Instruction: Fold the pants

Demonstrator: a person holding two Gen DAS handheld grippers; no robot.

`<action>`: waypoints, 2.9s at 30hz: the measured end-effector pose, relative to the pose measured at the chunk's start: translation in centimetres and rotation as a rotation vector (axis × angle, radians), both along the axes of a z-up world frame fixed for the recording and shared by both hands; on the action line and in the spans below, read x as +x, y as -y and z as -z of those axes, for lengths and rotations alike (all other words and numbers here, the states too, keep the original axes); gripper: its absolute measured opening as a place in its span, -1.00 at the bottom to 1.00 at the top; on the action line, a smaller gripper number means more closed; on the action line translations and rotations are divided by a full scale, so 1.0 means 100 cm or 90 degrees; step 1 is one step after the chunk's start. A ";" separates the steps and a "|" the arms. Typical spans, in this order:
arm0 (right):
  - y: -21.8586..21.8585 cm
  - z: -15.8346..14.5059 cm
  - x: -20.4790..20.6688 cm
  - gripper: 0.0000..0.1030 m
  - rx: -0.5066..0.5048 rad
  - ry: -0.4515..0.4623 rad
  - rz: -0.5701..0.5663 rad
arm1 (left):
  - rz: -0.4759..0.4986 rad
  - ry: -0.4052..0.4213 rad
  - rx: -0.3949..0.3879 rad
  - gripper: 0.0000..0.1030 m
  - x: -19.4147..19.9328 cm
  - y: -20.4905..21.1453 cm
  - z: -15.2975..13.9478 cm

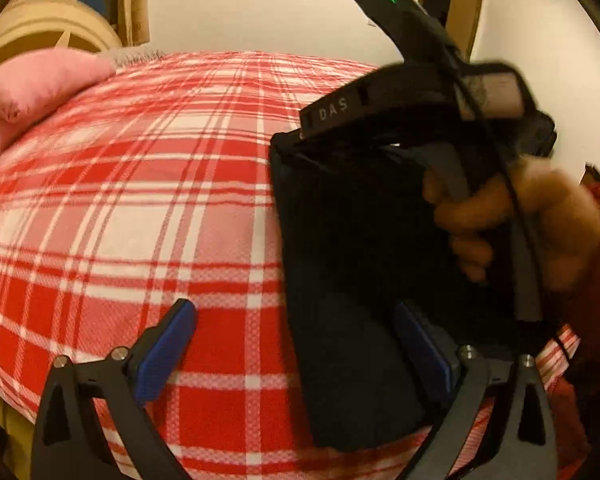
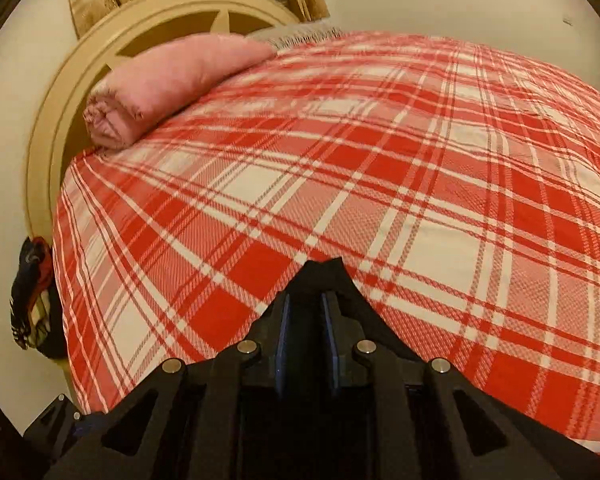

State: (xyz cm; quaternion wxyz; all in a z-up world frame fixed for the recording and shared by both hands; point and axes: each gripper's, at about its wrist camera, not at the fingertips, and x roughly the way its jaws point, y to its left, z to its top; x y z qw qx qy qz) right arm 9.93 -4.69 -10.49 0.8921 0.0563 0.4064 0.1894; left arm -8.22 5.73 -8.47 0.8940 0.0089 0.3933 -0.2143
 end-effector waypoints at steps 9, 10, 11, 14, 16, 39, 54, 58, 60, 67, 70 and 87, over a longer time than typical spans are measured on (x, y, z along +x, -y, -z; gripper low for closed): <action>0.048 -0.055 -0.055 -0.66 0.126 0.069 0.037 | 0.006 -0.024 -0.020 0.96 -0.005 -0.020 -0.014; 0.057 -0.062 -0.068 -0.66 0.112 0.090 0.055 | 0.002 -0.014 -0.022 0.96 -0.005 -0.024 -0.019; 0.073 -0.073 -0.087 -0.64 0.080 0.121 0.089 | -0.003 0.000 -0.025 0.96 -0.005 -0.028 -0.026; 0.124 -0.084 -0.135 -0.35 -0.016 0.172 0.204 | -0.011 0.049 -0.043 0.96 0.005 -0.032 -0.052; 0.152 -0.082 -0.159 -0.08 -0.063 0.175 0.270 | 0.000 0.065 -0.047 0.96 0.018 -0.022 -0.064; 0.208 -0.028 -0.221 0.01 -0.024 0.095 0.391 | 0.015 -0.022 0.090 0.97 0.036 0.070 -0.023; 0.239 -0.027 -0.271 0.17 0.077 0.081 0.453 | 0.009 -0.053 0.079 1.00 0.032 0.067 -0.016; 0.254 -0.029 -0.279 0.17 0.154 0.078 0.471 | -0.003 -0.065 0.048 1.00 0.031 0.063 -0.012; 0.263 -0.027 -0.281 0.18 0.208 0.063 0.479 | -0.002 -0.057 0.056 1.00 0.029 0.065 -0.012; 0.254 -0.005 -0.271 0.19 0.224 0.028 0.455 | 0.012 -0.034 0.007 1.00 0.017 0.051 -0.027; 0.242 0.010 -0.265 0.25 0.240 0.003 0.445 | 0.000 -0.014 0.011 1.00 0.020 0.046 -0.032; 0.205 0.008 -0.261 0.32 0.134 0.012 0.351 | -0.007 -0.103 0.018 1.00 0.041 0.045 -0.010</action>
